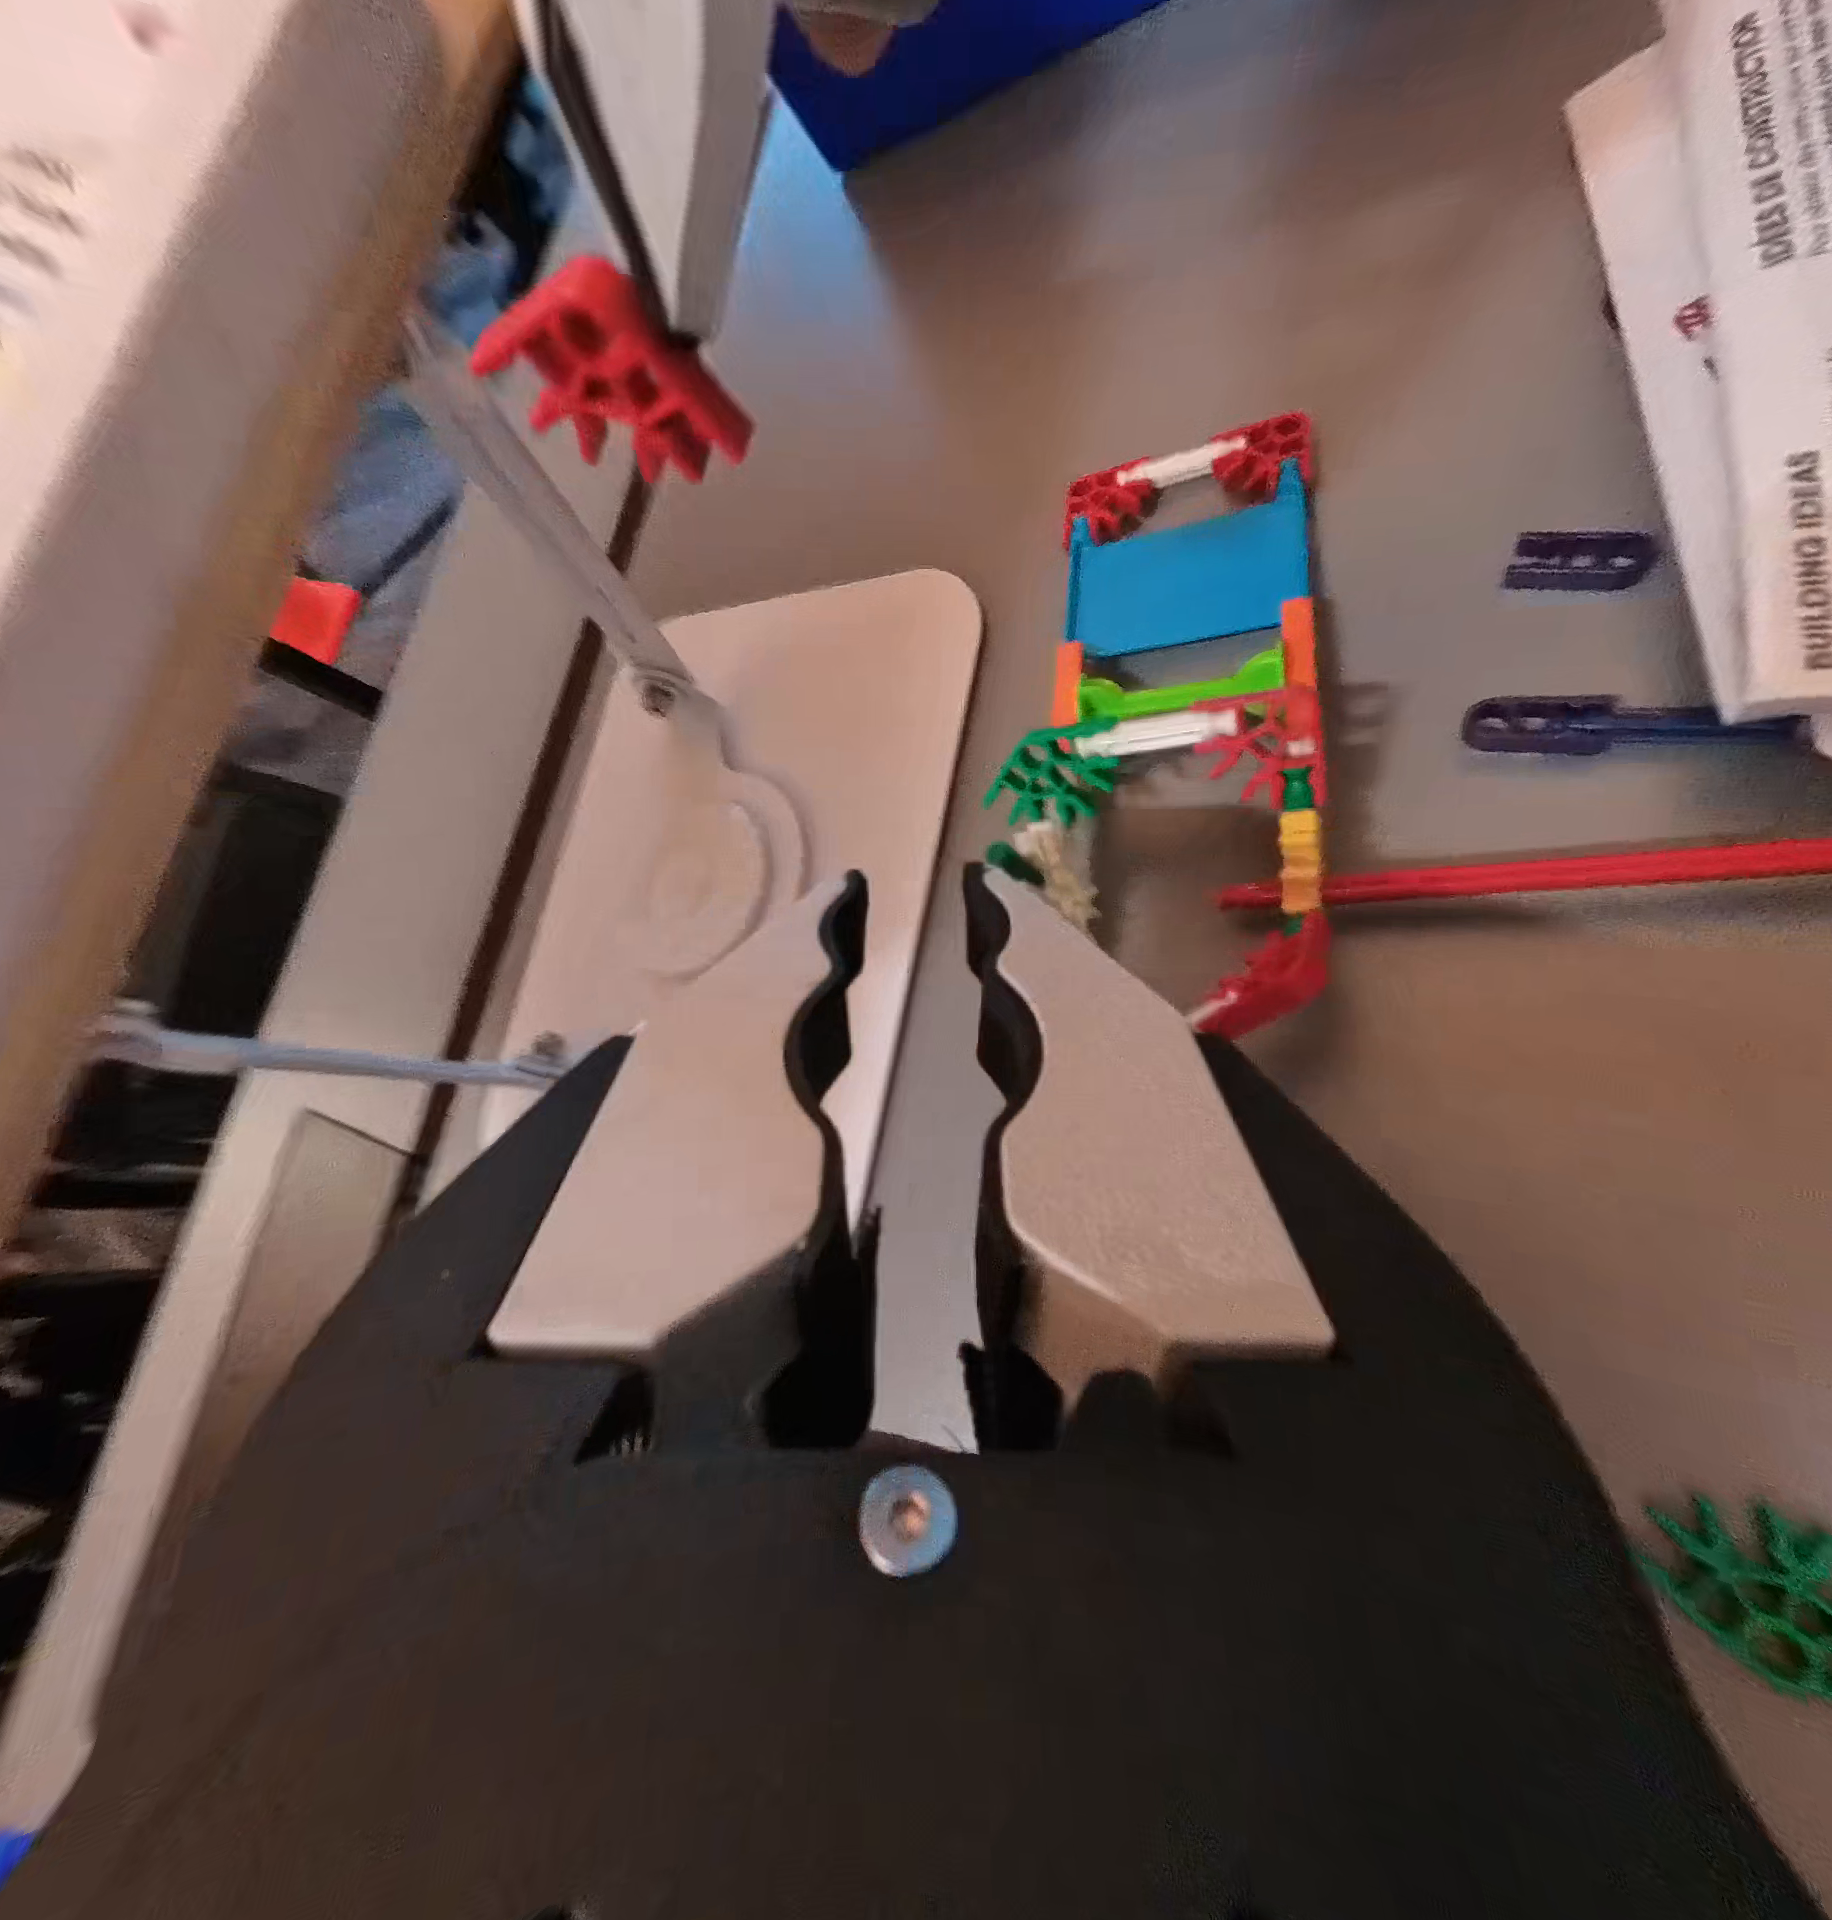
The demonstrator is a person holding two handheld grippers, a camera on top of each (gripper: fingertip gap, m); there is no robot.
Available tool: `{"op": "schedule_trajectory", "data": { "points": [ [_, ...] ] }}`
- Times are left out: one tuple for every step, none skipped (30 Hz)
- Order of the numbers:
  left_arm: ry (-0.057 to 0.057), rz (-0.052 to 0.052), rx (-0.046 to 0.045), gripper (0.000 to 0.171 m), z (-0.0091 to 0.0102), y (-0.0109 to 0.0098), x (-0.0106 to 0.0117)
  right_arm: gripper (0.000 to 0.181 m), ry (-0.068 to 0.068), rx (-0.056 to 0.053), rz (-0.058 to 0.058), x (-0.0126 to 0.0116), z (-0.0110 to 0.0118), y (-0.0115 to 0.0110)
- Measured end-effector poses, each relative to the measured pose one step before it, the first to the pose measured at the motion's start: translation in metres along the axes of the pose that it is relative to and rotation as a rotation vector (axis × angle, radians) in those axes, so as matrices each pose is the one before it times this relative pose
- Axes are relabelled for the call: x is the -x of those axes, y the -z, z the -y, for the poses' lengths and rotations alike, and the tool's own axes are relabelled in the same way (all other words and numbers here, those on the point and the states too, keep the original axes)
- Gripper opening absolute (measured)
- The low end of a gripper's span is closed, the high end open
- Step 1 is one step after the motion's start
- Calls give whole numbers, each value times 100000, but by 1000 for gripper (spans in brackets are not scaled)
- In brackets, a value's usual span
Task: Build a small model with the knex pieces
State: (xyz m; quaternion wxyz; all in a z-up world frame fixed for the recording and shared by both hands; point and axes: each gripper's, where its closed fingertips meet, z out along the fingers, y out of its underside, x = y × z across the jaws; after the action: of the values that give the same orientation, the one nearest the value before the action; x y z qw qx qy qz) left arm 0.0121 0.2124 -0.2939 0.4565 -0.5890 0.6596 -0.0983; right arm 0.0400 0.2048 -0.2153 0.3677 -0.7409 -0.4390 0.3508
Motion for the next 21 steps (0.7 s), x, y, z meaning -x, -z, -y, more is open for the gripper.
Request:
{"op": "schedule_trajectory", "data": {
  "points": [
    [3332, -3229, 2480, 17, -597, -102, -440, 0, 76, 1876, 401, 36, -514, -263],
    [1464, 701, -544, 16, -69, -57, 15, 0, -151, 2131, 833, 91, -617, -413],
    [791, 2228, -2054, 13, 270, -25, 158, 0, -274, 1941, 721, 36, -651, -513],
    [679, -3147, 640, 12, -71, -101, -678, 0, -666, 2015, 490, -51, -696, -598],
    [105, -3554, 1195, 13, -180, -152, -755, 0, -660, 2154, 444, -130, -738, -621],
    [-53, -146, 821, 12, -185, -208, -191, 0, -597, 1601, 555, -140, -633, -571],
    [134, -91, 1548, 12, -360, -272, -117, 0, -695, 398, 1242, -68, -395, -450],
    [78, -1137, 478, 13, -219, -253, -235, 0, -971, -436, 1942, 19, -188, -351],
    [524, 1490, -1674, 12, 116, -201, 233, 0, -1176, -269, 1368, -66, -154, -317],
    [1307, 763, -790, 12, 1, -231, 174, 0, -839, 132, 103, -241, -197, -316],
    [1155, -875, -469, 13, -53, -235, -113, 0, -530, 685, 35, -198, -285, -315],
    [663, -379, -1207, 13, 68, -214, -73, 0, -382, 857, 390, -128, -324, -277],
    [498, -245, 20, 13, -99, -255, -66, 0, -476, 298, 104, -166, -220, -207],
    [-77, -866, 512, 12, -157, -226, -176, 0, -689, -187, 351, -153, -129, -145],
    [-509, 558, -1333, 11, 122, -99, 33, 0, -712, -420, 1194, -39, -115, -112],
    [4, 495, -906, 9, 100, -47, 69, 0, -908, -490, 1492, -10, -104, -97],
    [73, -726, 278, 9, -78, -70, -105, 0, -1245, -238, 1279, -72, -159, -120],
    [-434, -321, 108, 9, -61, -63, -83, 0, -1256, 103, 1298, -73, -212, -133],
    [-930, 392, -204, 9, -38, -29, 2, 0, -840, 20, 1353, -41, -196, -137],
    [-1279, 299, 798, 8, -170, -58, 0, 0, -433, -266, 983, -54, -123, -100],
    [-1381, 848, 153, 8, -53, -38, 69, 0, -276, -299, 488, -97, -66, -71]
  ]
}}
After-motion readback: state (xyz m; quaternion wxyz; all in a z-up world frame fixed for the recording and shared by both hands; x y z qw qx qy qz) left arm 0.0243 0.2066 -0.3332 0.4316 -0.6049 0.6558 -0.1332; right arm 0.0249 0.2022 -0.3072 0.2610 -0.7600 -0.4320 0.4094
